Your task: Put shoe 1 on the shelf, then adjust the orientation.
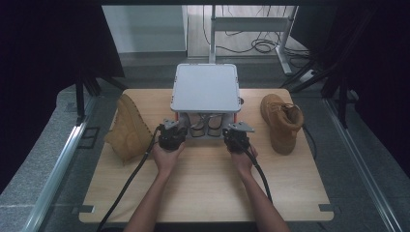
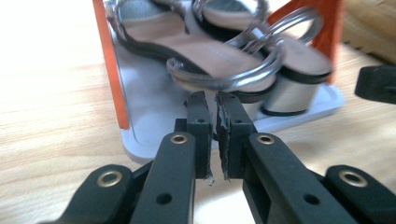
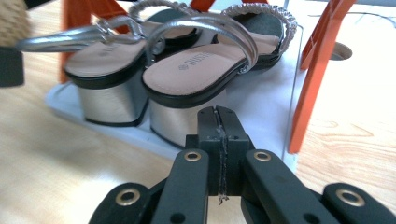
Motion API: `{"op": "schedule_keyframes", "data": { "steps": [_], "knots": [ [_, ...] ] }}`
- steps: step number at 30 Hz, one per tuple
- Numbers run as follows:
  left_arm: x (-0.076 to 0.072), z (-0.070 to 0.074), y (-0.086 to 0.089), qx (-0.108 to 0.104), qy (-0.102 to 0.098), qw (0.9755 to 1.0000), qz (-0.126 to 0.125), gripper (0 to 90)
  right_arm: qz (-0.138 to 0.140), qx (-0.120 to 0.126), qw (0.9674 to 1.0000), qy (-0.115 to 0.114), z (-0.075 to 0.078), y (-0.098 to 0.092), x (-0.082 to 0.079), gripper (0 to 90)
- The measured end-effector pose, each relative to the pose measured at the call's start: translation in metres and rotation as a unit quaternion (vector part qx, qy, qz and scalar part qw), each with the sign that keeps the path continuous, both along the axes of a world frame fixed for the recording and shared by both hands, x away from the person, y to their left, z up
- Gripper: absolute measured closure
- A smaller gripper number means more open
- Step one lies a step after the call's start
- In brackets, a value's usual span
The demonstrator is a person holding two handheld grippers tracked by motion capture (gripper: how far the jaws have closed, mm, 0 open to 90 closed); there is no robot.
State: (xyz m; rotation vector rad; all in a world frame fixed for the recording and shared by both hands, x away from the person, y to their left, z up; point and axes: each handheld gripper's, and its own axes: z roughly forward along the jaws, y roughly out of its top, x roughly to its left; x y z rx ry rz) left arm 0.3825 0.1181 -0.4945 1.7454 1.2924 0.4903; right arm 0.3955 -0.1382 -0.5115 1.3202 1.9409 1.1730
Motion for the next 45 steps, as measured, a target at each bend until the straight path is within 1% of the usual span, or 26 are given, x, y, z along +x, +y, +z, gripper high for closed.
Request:
{"op": "schedule_keyframes", "data": {
  "steps": [3,4,7,9,10,12,13,14,15,16,18,19,21,22,24,27,29,30,32,35,38,40,42,43,45],
  "knots": [
    [-0.016,0.007,0.006,0.002,-0.009,0.9999,-0.012,84.6,0.012,0.012,0.9999,0.002,0.006,-0.01,-0.01,89.6],
    [-0.022,0.009,0.009,0.001,-0.011,0.9998,-0.015,84.8,0.018,0.011,0.9998,0.002,0.009,-0.014,-0.014,89.4],
    [-0.04,0.011,0.02,-0.009,-0.012,0.9995,-0.027,83.3,0.033,0.015,0.9993,0.003,0.017,-0.026,-0.029,84.3],
    [-0.051,0.011,0.027,-0.014,-0.011,0.9994,-0.03,77.5,0.041,0.018,0.999,0.005,0.019,-0.033,-0.04,80.9],
    [-0.057,0.011,0.03,-0.013,-0.011,0.9994,-0.031,76.6,0.045,0.023,0.9987,0.008,0.018,-0.036,-0.045,77.9],
    [-0.067,0.012,0.035,-0.014,-0.006,0.9991,-0.04,71.5,0.053,0.027,0.9981,0.015,0.016,-0.041,-0.056,65.6],
    [-0.071,0.011,0.037,-0.012,0.004,0.9988,-0.048,66.2,0.051,0.021,0.9984,0.014,0.014,-0.042,-0.061,59.8],
    [-0.075,0.011,0.037,-0.004,0.011,0.9985,-0.054,60.4,0.049,0.013,0.9987,0.012,0.013,-0.043,-0.066,55.1],
    [-0.079,0.01,0.037,0.006,0.01,0.9984,-0.055,55.3,0.048,0.008,0.9987,0.013,0.011,-0.043,-0.071,51.2],
    [-0.083,0.01,0.037,0.012,0.01,0.9983,-0.057,51.5,0.052,0.005,0.9985,0.015,0.01,-0.045,-0.074,48.1],
    [-0.088,0.009,0.038,0.023,0.012,0.9978,-0.062,45.1,0.058,0.004,0.9981,0.021,0.008,-0.048,-0.08,44.3],
    [-0.09,0.008,0.04,0.024,0.011,0.9977,-0.062,43.5,0.059,0.008,0.998,0.022,0.008,-0.05,-0.083,43.1],
    [-0.093,0.006,0.043,0.022,0.008,0.9978,-0.062,41.0,0.068,0.026,0.997,0.024,0.008,-0.055,-0.088,40.5],
    [-0.094,0.005,0.045,0.022,0.009,0.9977,-0.063,40.4,0.075,0.034,0.9963,0.025,0.008,-0.058,-0.091,39.7],
    [-0.096,0.005,0.047,0.028,0.011,0.9971,-0.07,39.1,0.086,0.039,0.9952,0.024,0.008,-0.062,-0.095,39.6],
    [-0.099,0.006,0.053,0.027,0.008,0.9965,-0.078,39.0,0.098,0.036,0.9942,0.027,0.007,-0.066,-0.1,40.0],
    [-0.101,0.007,0.058,0.027,0.003,0.9968,-0.075,38.8,0.097,0.041,0.9941,0.026,0.006,-0.07,-0.102,40.0],
    [-0.102,0.008,0.06,0.023,0.003,0.997,-0.073,38.7,0.097,0.043,0.994,0.026,0.006,-0.071,-0.103,40.0],
    [-0.103,0.007,0.064,0.021,0.003,0.9973,-0.07,38.5,0.095,0.041,0.9943,0.026,0.006,-0.072,-0.104,40.0],
    [-0.105,0.005,0.067,0.01,0.01,0.9974,-0.071,37.8,0.093,0.042,0.9944,0.025,0.005,-0.073,-0.105,40.0],
    [-0.105,0.003,0.068,0.009,0.015,0.9974,-0.07,37.6,0.092,0.034,0.9949,0.024,0.005,-0.073,-0.105,40.1],
    [-0.105,0.004,0.069,-0.002,0.019,0.9971,-0.074,36.4,0.095,0.038,0.9944,0.028,0.005,-0.074,-0.105,41.6],
    [-0.108,0.009,0.072,0.005,0.011,0.9975,-0.069,34.3,0.099,0.037,0.994,0.03,0.006,-0.075,-0.105,42.2],
    [-0.109,0.012,0.074,0.004,0.007,0.9978,-0.066,34.1,0.098,0.038,0.994,0.029,0.006,-0.076,-0.106,42.3],
    [-0.111,0.017,0.082,-0.006,0.002,0.9982,-0.06,33.4,0.097,0.04,0.9941,0.027,0.007,-0.078,-0.106,42.5]
  ]
}}
